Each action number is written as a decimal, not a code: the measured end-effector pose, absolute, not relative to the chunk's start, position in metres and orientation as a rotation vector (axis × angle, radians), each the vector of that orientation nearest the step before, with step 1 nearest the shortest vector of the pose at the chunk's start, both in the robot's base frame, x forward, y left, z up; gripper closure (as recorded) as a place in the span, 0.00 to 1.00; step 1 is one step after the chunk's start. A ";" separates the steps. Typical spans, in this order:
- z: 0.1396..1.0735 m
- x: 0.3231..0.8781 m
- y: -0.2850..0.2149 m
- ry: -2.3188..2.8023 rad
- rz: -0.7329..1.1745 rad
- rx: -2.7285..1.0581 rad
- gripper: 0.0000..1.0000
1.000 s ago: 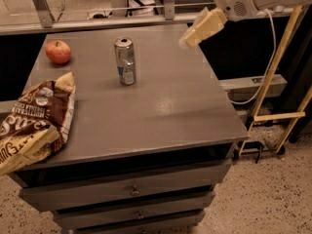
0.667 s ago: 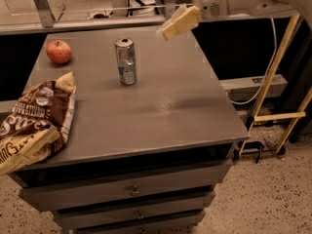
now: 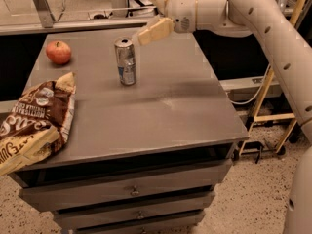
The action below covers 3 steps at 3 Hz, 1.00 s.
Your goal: Knock redbull can over
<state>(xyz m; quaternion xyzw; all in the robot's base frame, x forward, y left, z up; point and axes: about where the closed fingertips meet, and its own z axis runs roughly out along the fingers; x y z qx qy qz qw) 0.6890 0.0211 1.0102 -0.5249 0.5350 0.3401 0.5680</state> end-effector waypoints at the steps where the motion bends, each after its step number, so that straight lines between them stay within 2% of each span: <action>1: 0.994 0.685 0.038 1.260 0.858 -1.238 0.00; 3: 0.947 0.676 0.071 1.315 0.966 -1.261 0.00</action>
Offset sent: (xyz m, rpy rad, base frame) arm -0.0175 0.0524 -0.0629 -0.0144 0.1304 0.1022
